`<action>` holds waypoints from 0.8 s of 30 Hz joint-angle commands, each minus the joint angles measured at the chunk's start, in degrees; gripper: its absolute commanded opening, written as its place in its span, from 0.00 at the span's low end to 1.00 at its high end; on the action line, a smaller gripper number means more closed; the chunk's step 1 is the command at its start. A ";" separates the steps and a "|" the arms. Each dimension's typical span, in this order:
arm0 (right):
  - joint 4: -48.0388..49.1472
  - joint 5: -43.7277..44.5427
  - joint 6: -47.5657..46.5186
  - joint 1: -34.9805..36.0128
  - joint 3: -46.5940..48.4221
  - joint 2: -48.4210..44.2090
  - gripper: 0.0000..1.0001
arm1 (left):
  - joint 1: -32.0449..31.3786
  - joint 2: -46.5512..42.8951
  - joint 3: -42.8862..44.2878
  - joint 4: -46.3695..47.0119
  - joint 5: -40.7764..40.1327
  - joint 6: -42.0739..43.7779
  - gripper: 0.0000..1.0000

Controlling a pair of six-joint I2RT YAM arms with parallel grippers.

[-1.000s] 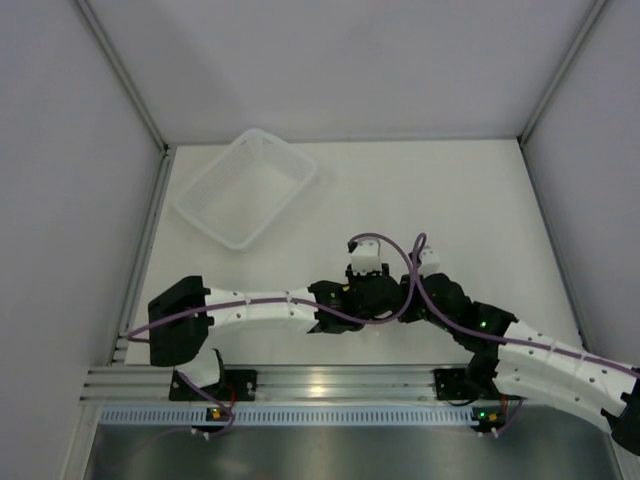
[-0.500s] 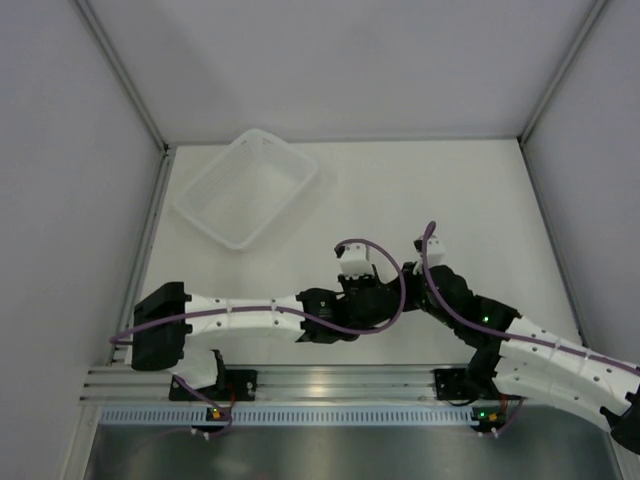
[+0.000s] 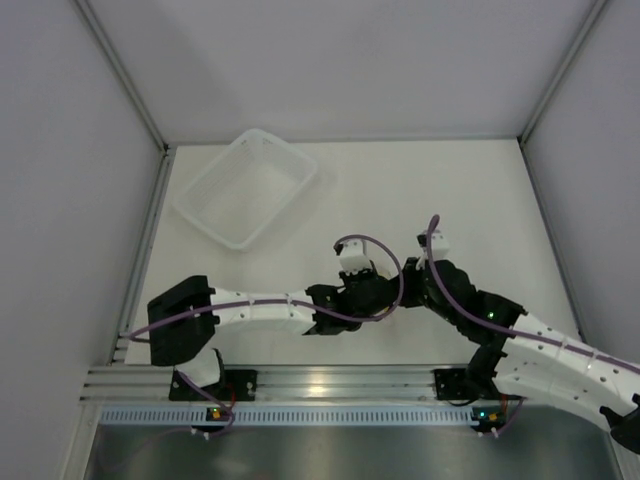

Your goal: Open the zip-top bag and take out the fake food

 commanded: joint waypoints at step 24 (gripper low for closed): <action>-13.60 10.34 -7.93 -0.61 9.04 5.55 0.00 | 7.57 2.68 -0.53 -7.98 -2.06 1.13 0.00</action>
